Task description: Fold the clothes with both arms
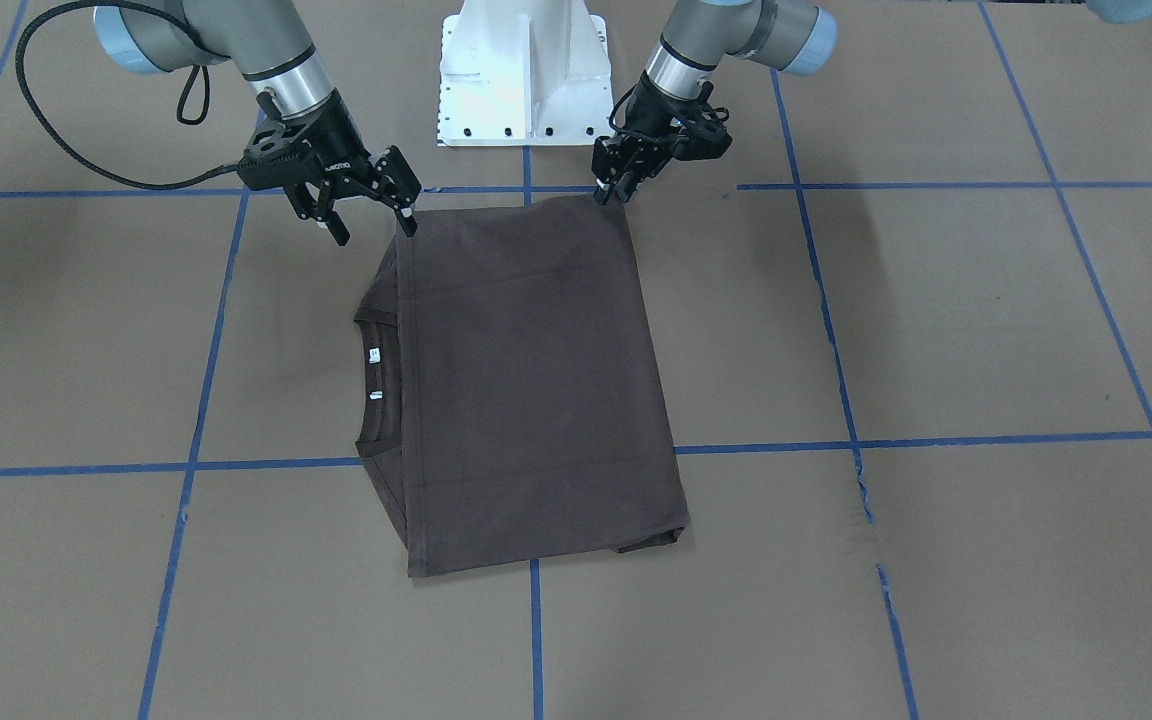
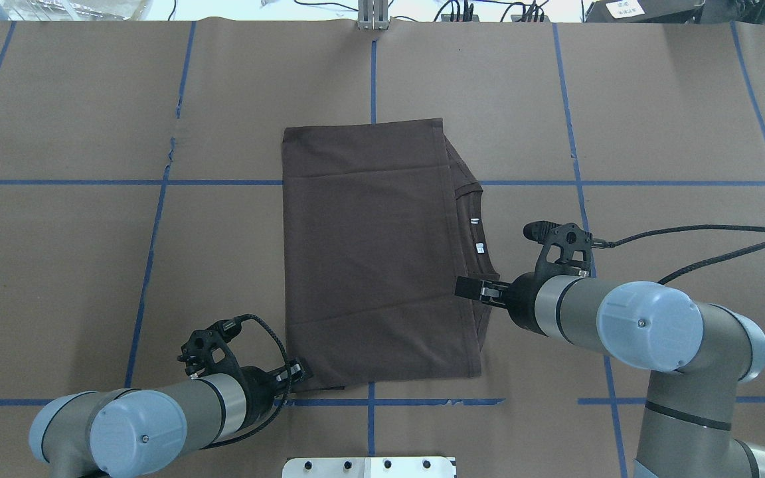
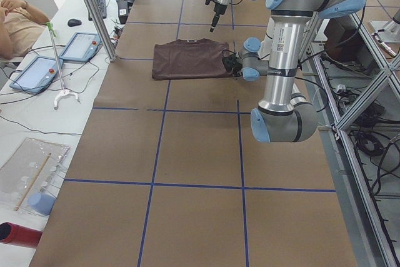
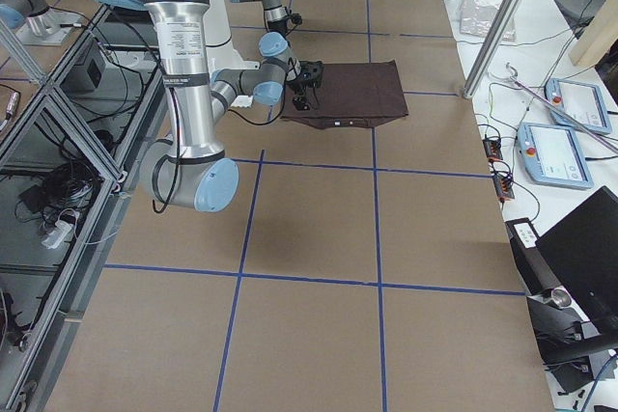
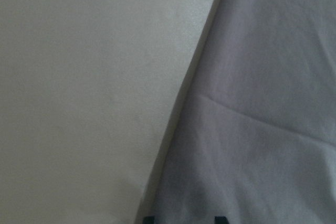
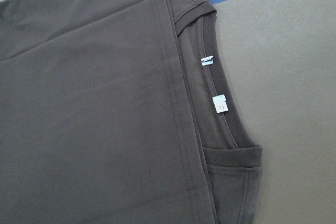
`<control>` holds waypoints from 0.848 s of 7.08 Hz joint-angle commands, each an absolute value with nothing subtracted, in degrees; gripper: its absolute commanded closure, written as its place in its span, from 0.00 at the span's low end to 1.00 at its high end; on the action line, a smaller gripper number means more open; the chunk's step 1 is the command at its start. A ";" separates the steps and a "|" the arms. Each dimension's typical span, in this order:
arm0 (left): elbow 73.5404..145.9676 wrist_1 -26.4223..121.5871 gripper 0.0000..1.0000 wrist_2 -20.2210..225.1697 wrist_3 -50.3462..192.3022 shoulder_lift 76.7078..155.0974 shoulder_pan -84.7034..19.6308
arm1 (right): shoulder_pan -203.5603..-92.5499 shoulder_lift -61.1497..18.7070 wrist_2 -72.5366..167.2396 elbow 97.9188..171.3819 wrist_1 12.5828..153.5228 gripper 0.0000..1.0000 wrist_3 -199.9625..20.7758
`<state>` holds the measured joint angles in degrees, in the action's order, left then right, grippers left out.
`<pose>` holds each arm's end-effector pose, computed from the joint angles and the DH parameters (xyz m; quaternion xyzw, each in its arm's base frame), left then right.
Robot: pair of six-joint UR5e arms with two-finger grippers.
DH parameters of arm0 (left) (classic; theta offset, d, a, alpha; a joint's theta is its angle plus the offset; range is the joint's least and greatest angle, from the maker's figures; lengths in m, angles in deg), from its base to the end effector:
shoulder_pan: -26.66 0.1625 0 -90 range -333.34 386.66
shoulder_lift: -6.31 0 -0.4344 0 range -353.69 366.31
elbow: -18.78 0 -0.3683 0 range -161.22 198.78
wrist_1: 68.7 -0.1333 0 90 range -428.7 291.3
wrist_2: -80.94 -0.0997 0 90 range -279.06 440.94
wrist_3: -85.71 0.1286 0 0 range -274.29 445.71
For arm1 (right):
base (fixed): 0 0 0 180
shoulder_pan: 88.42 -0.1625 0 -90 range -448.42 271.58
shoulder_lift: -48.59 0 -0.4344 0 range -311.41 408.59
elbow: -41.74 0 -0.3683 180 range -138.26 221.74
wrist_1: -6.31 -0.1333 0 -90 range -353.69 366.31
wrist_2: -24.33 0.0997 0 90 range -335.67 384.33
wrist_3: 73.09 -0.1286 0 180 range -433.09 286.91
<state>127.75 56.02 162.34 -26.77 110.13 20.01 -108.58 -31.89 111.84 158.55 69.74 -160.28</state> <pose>0.5475 -0.2174 0.3414 -0.0146 0.5574 -0.2488 0.7920 -0.4481 -0.3125 0.3425 0.1220 -0.5075 0.1398 0.8414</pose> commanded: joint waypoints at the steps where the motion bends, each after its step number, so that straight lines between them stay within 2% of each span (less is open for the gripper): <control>1: 127.68 55.93 0.51 162.33 -26.53 110.02 20.15 | -108.64 -32.01 111.78 158.55 69.76 0.00 -160.28; 6: 127.51 55.67 0.46 162.42 -26.26 110.19 21.12 | -108.55 -31.92 111.78 158.55 69.76 0.00 -160.28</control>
<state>127.55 55.67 162.42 -26.30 110.12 21.07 -108.55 -32.00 111.78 158.55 69.76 -160.28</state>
